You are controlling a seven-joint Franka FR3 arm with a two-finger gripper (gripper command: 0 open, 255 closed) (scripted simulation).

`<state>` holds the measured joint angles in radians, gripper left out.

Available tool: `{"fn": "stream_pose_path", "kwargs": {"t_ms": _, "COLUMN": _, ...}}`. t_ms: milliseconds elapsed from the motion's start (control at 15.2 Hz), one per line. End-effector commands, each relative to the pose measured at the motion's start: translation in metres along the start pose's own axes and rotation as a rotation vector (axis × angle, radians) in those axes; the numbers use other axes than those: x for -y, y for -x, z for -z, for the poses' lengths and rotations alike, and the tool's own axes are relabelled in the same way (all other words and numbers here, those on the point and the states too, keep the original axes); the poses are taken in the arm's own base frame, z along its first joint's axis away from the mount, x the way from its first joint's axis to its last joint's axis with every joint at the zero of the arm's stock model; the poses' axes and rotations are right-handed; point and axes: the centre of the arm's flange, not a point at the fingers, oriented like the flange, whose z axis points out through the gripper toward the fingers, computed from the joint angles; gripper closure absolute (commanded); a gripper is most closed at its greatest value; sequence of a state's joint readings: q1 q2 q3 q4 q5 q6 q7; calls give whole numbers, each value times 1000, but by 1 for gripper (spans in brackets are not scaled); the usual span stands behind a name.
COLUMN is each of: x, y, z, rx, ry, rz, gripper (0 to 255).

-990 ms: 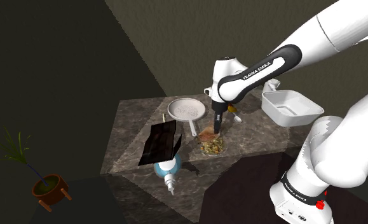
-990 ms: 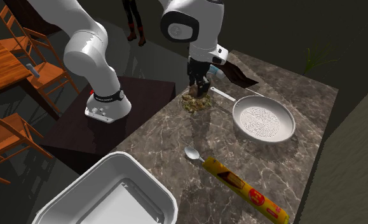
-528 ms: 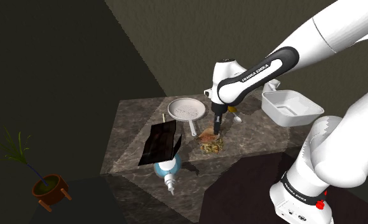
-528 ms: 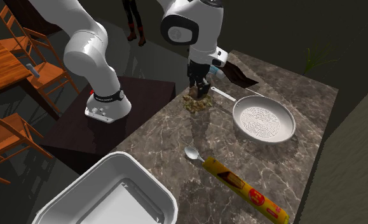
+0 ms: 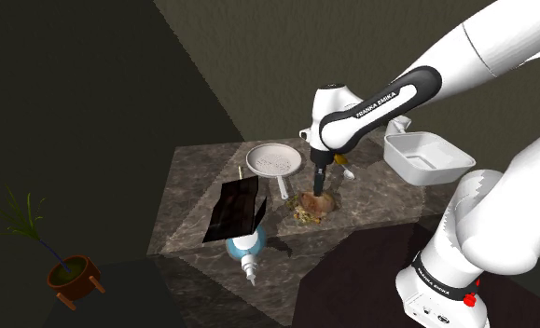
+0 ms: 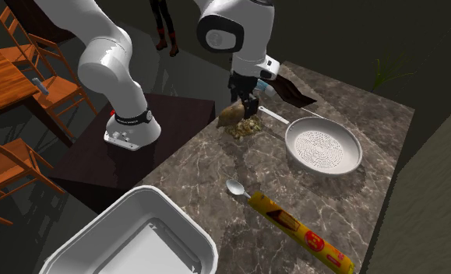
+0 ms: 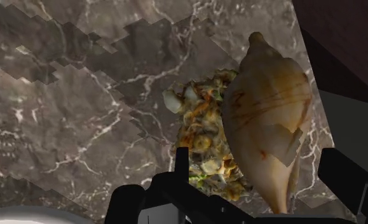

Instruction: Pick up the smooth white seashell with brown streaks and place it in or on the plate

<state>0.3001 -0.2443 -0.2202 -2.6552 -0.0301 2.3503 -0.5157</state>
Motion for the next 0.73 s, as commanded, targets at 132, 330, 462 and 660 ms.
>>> {"fn": "stream_pose_path", "kwargs": {"t_ms": 132, "x": 0, "y": 0, "z": 43, "rx": 1, "ry": -1, "rz": 0, "gripper": 0}}
{"fn": "stream_pose_path", "kwargs": {"t_ms": 330, "x": 0, "y": 0, "z": 43, "rx": 1, "ry": -1, "rz": 0, "gripper": 0}}
{"fn": "stream_pose_path", "kwargs": {"t_ms": 462, "x": 0, "y": 0, "z": 43, "rx": 1, "ry": -1, "rz": 0, "gripper": 0}}
{"fn": "stream_pose_path", "kwargs": {"t_ms": 660, "x": 0, "y": 0, "z": 43, "rx": 1, "ry": -1, "rz": 0, "gripper": 0}}
